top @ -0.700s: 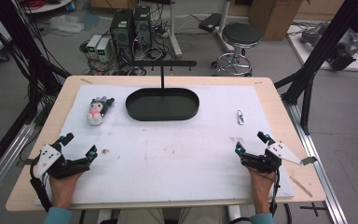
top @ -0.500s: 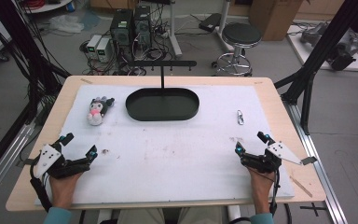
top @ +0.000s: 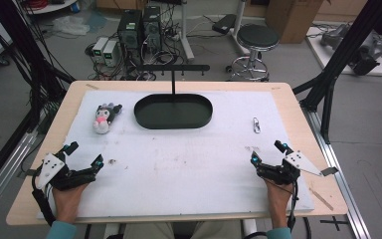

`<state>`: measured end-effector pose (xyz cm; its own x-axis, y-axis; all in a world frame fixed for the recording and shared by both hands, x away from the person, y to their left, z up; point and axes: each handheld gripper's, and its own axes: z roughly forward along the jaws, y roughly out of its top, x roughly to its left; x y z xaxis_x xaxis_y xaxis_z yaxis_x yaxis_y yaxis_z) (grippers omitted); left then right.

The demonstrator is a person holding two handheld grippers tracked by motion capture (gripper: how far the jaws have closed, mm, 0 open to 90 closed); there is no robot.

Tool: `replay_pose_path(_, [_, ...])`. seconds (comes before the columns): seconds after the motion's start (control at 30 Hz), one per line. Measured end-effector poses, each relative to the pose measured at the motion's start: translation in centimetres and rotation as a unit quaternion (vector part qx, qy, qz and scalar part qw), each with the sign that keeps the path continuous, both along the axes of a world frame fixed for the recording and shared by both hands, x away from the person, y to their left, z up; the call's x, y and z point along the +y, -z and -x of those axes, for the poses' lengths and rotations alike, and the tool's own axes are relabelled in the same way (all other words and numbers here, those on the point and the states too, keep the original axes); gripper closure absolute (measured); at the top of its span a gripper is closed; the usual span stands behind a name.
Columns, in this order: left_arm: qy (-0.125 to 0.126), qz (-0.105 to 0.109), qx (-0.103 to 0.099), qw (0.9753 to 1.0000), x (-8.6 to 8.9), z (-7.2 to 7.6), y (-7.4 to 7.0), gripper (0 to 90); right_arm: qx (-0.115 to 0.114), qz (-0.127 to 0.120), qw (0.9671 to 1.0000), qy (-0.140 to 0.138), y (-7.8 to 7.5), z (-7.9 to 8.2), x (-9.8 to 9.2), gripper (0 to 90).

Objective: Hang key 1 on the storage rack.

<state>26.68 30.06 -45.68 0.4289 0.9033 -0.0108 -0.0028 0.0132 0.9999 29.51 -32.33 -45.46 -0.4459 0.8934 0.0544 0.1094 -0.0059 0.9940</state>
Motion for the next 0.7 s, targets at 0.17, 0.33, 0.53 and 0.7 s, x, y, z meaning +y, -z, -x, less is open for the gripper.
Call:
replay_pose_path(0.17, [0.001, 0.000, 0.000, 1.0000, 0.0, 0.0, 0.0, 1.7, -0.001, 0.003, 1.0000, -0.001, 0.0, 0.0, 0.0, 0.8])
replay_pose_path(0.33, [-0.007, 0.006, 0.020, 0.9998, 0.5, -0.2, -1.0, 1.7, 0.001, 0.002, 1.0000, -0.001, 0.0, 0.0, 0.0, 0.8])
replay_pose_path(0.53, [-0.013, -0.007, 0.045, 0.9989, 1.1, -1.3, -3.0, 1.7, 0.001, 0.003, 1.0000, 0.000, 0.0, 0.0, 0.0, 0.8])
replay_pose_path(0.7, [-0.017, -0.021, 0.059, 0.9979, 1.3, -2.4, -4.7, 1.7, 0.002, 0.002, 1.0000, 0.000, 0.0, 0.0, 0.1, 0.8])
